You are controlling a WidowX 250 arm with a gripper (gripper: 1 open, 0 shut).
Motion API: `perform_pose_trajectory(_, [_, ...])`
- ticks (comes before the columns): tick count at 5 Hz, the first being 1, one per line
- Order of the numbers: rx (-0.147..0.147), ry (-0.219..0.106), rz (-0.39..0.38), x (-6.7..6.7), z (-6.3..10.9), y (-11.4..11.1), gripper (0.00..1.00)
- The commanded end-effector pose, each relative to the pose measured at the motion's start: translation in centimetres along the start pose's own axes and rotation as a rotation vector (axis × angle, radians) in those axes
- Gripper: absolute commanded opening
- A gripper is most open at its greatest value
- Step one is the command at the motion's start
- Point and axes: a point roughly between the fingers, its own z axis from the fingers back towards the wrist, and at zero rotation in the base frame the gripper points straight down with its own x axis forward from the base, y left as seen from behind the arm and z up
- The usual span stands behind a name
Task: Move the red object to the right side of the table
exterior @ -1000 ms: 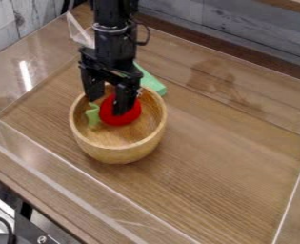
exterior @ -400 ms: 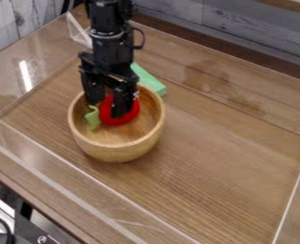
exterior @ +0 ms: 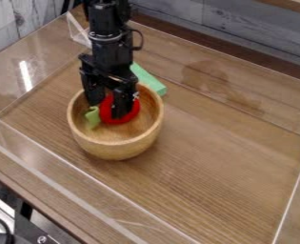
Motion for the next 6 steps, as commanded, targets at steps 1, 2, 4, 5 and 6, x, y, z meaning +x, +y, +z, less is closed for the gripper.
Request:
perform_pose_trajectory(1, [0.009,-0.042,0.008,0.48,0.67,0.64,1.0])
perform_pose_trajectory(2, [0.003,-0.051,0.003,0.58,0.58,0.59,1.0])
perform_pose_trajectory(4, [-0.012,-0.062,-0.006,0.68,0.21,0.39,1.0])
perform_pose_trajectory(5, [-0.012,-0.058,-0.003,0.75,-0.12,0.4,0.0])
perform_pose_trajectory(6, [-0.012,-0.07,0.005,0.88,0.66,0.14,0.0])
